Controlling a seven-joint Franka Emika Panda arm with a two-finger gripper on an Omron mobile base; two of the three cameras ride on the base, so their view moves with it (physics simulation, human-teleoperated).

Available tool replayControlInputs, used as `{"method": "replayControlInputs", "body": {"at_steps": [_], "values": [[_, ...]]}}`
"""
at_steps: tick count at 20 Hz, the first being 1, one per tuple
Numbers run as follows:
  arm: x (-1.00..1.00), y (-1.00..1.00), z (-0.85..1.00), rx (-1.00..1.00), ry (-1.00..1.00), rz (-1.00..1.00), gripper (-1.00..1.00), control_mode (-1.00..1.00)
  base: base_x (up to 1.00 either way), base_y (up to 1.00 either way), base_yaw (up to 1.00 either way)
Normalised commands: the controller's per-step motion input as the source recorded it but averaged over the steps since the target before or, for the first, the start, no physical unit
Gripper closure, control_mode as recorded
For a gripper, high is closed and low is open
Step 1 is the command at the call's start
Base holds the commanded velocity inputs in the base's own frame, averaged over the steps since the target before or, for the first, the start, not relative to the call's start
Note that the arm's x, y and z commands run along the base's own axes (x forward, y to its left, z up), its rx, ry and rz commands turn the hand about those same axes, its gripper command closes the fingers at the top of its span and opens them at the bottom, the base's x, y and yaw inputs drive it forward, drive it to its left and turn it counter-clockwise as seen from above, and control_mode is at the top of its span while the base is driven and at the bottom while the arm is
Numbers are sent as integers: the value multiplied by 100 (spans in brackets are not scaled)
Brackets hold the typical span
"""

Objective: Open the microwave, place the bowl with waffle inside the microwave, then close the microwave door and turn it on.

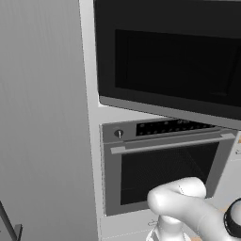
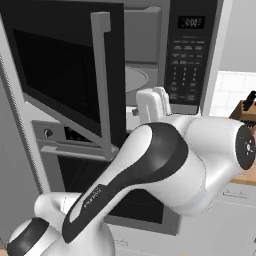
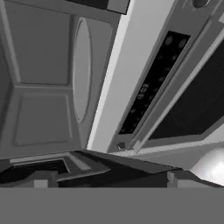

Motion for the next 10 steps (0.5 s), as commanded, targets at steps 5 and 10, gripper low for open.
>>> {"method": "replayControlInputs", "body": {"at_steps": [5,10], "values": [[94,-16,0,29,17,19,-100,-100,0,0,0],[52,-10,0,25,17,29,-100,-100,0,0,0]]}}
